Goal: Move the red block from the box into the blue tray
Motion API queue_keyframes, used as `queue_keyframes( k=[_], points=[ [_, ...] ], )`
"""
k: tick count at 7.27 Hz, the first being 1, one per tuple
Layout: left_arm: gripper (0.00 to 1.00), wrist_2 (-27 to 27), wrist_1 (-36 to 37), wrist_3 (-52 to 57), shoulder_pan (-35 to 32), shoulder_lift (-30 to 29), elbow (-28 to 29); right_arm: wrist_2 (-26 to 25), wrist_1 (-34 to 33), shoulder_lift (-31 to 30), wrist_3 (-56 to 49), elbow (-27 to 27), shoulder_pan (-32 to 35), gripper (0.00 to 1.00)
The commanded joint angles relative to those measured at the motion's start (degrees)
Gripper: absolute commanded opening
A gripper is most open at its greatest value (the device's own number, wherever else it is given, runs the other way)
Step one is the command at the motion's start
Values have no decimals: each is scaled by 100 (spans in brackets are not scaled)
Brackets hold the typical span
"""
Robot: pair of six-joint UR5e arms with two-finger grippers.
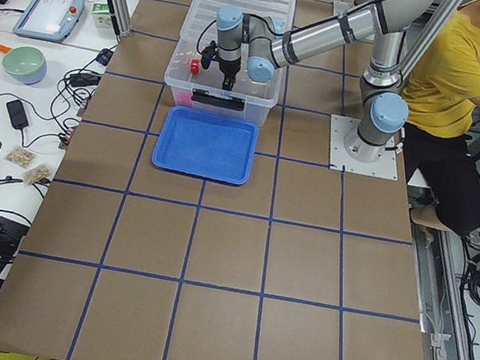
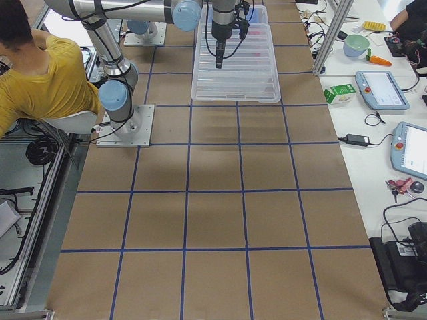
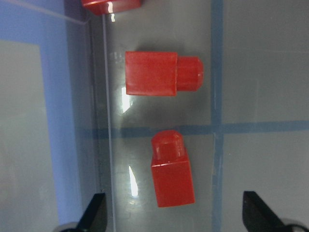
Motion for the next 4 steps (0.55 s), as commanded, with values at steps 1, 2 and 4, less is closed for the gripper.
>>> queue_keyframes(
  k=[1, 2, 4],
  points=[
    [100, -7, 60, -10, 15, -121, 6, -1, -9, -7, 0, 0, 1, 100],
    [100, 2, 68, -1, 23, -139, -3, -1, 0, 1, 0, 0, 1, 100],
    [100, -33, 86, -18, 129, -244, -98, -54, 0, -7, 0, 0, 1, 100]
  ],
)
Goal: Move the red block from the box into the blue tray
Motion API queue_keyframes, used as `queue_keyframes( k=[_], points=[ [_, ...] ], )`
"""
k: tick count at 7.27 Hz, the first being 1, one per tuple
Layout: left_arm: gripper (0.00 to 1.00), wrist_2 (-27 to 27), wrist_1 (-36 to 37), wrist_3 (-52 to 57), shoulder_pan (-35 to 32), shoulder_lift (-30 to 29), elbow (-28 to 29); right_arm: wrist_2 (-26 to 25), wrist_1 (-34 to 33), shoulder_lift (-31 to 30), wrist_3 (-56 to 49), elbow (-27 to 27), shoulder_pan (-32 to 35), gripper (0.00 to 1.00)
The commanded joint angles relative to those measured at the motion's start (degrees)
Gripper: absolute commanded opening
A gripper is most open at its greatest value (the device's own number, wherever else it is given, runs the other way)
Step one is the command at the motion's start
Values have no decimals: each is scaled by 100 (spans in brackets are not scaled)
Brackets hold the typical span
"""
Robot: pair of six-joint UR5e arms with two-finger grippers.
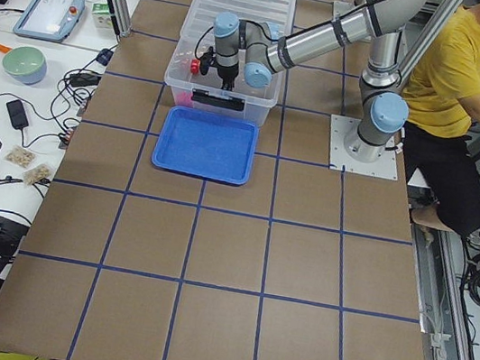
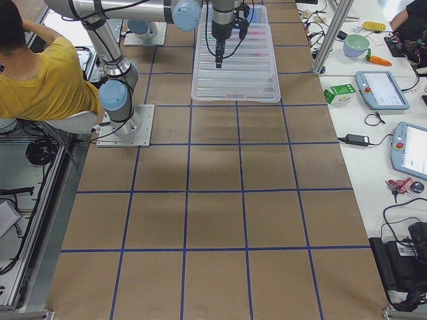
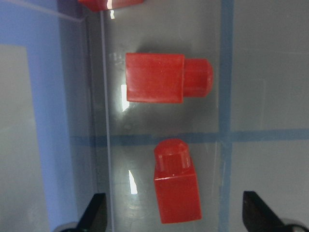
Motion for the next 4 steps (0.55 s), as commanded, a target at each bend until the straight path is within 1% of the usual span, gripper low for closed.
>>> queue_keyframes(
  k=[1, 4],
  points=[
    [100, -292, 85, -9, 43, -77, -110, 14, 5, -20, 0, 0, 0, 100],
    [100, -312, 59, -35, 43, -103, -163, -37, -4, -82, -18, 61, 114, 100]
  ],
)
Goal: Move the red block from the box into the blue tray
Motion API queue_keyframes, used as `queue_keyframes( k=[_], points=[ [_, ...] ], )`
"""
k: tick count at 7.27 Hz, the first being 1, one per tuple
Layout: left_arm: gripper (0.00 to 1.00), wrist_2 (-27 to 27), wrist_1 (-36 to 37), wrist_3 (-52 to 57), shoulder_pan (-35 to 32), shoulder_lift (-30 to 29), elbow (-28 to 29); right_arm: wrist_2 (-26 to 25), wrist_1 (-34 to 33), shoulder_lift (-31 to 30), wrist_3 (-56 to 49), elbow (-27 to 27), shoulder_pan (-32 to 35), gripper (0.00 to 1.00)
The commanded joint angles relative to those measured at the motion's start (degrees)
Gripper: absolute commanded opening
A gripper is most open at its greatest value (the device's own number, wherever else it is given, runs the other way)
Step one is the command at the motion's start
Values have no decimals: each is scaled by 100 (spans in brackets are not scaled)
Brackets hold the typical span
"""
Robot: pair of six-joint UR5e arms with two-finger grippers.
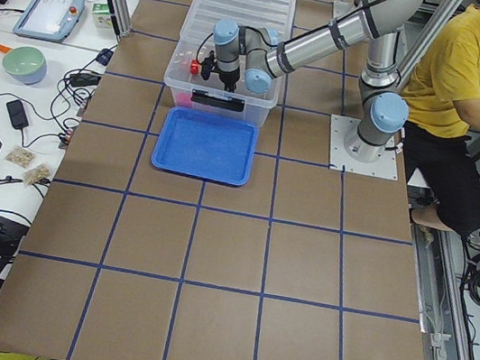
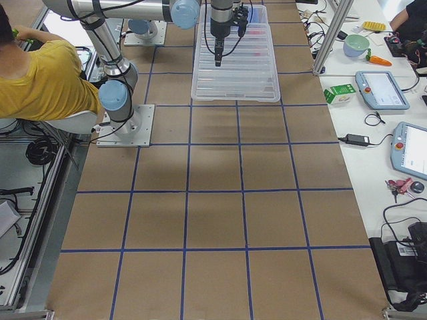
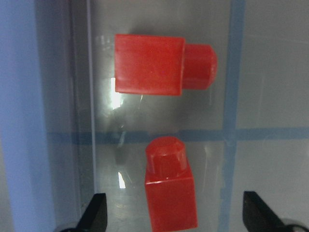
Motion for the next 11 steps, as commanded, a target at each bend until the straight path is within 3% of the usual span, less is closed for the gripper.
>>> queue_keyframes(
  k=[1, 2, 3, 4, 5, 7, 8, 11],
  points=[
    [98, -4, 14, -18, 1, -105, -107, -62, -7, -12, -6, 67, 27, 100],
    [76, -4, 15, -18, 1, -115, -90, -62, -7, -20, -6, 85, 27, 100],
    [42, 5, 6, 8, 1, -115, -47, -62, -7, -20, -6, 85, 27, 100],
    [18, 5, 23, -9, 1, -89, -29, -62, -7, -20, -15, 85, 18, 100],
    [0, 5, 23, 26, 1, -62, -3, -62, -7, -20, -6, 85, 27, 100],
    [0, 4, -37, 18, -8, 104, 120, -53, -7, -20, -6, 94, 27, 100],
    [0, 5, -430, 9, -8, 244, 390, -27, -7, -20, 38, 94, 27, 100],
    [0, 66, -2730, 105, 0, 877, 2014, -62, -7, -20, 12, 94, 27, 100]
  ],
)
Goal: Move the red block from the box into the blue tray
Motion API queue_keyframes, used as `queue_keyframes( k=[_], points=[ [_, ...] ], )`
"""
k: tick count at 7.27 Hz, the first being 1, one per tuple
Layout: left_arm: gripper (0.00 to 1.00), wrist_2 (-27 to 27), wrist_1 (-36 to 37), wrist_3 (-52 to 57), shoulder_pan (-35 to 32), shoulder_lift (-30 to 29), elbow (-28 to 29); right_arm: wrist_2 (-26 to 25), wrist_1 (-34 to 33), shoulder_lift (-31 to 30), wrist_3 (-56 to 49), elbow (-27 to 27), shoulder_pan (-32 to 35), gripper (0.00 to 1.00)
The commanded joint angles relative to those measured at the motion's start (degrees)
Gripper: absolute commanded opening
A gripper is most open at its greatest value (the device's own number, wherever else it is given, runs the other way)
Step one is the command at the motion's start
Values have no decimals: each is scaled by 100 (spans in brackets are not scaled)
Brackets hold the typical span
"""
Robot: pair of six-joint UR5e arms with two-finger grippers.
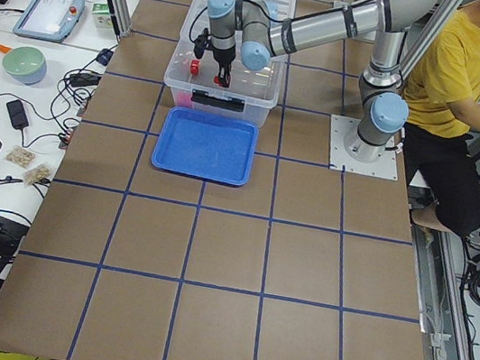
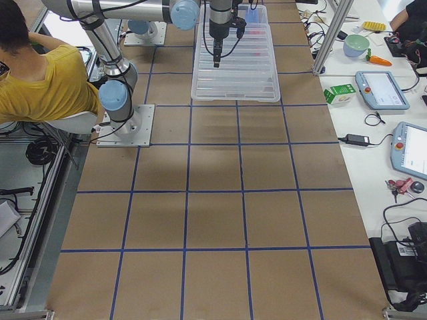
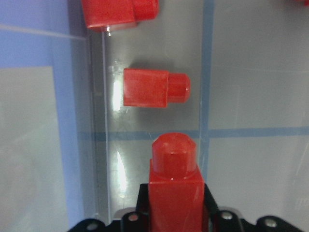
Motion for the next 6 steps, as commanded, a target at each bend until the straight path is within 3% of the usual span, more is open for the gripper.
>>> queue_keyframes(
  k=[1, 3, 5, 6],
  points=[
    [0, 57, -1006, 119, 41, 326, 874, 4, 0, 0, -14, 0, 2, 100],
    [0, 547, -963, 1526, 878, 248, 885, -5, 0, 9, -14, 0, 2, 100],
    [0, 532, -902, 2567, 1865, 56, 833, -5, 0, 9, -14, 0, 2, 100],
    [0, 332, -301, 3042, 2034, -224, 693, 4, 0, 9, 47, 9, 2, 100]
  ],
)
